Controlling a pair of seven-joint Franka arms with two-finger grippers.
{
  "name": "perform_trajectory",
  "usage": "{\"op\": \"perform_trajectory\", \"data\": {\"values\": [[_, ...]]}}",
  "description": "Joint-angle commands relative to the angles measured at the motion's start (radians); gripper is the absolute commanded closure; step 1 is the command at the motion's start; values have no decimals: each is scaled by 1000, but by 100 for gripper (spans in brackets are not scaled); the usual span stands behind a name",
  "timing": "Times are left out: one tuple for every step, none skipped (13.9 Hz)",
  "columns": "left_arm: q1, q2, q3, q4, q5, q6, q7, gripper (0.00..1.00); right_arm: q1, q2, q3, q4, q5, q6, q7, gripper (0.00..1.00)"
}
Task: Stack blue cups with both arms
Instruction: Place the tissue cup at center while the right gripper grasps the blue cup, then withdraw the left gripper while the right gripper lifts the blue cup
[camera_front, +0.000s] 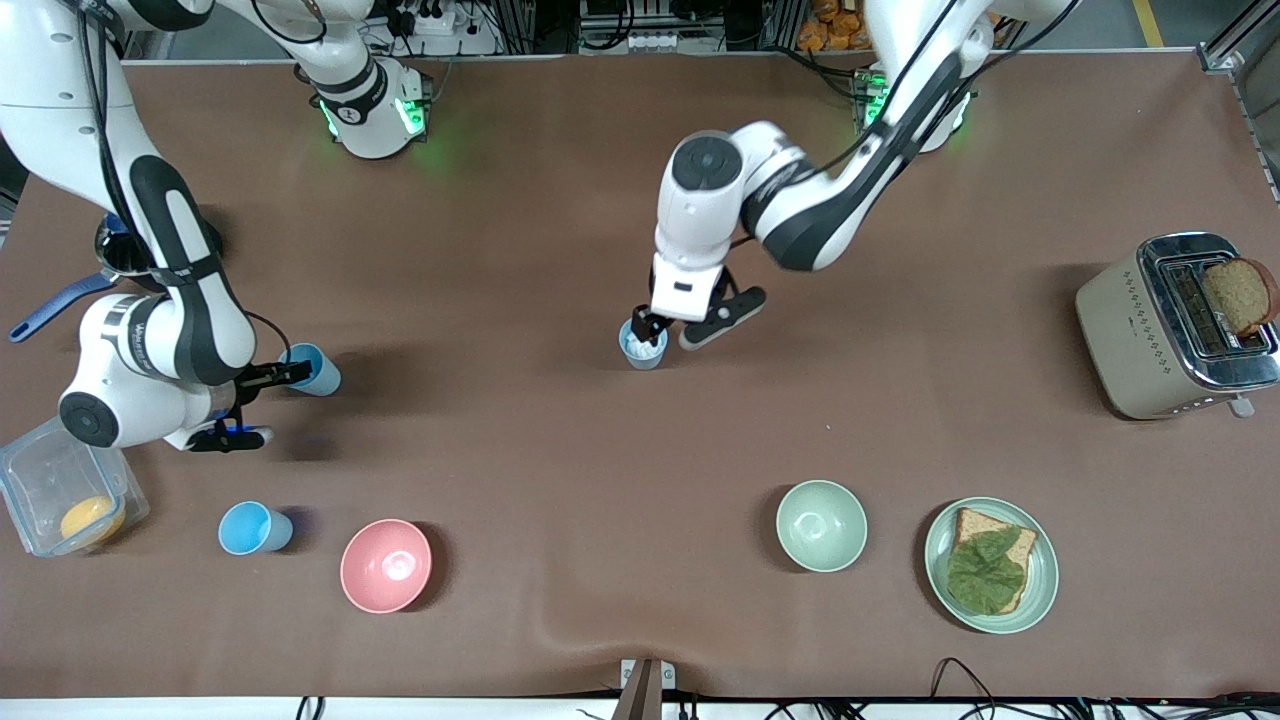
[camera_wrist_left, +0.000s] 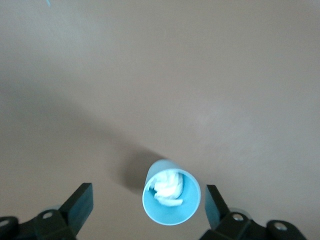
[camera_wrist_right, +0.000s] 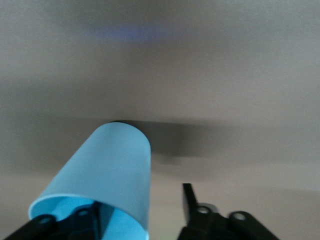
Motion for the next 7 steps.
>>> {"op": "perform_trajectory", "data": {"values": [[92, -126, -3, -26, 24, -85, 108, 0, 13, -2, 6, 6, -13, 1, 13, 100], [135, -163, -3, -24, 8, -127, 228, 0, 13, -4, 6, 7, -15, 1, 8, 100], [179, -192, -3, -26, -5, -159, 328, 0, 10, -7, 6, 10, -16, 1, -1, 100], [230, -220, -3, -24, -33, -197, 438, 0, 11, -16, 7, 15, -15, -1, -1, 100], [294, -240, -3, -24, -68, -222, 559, 0, 13, -25, 10, 24, -15, -8, -1, 100], [361, -258, -3, -24, -109, -239, 697, 0, 13, -38, 12, 29, -15, -16, -2, 100], [424, -274, -3, -24, -134, -262, 830, 0, 13, -53, 13, 39, -13, -33, -10, 100]]}}
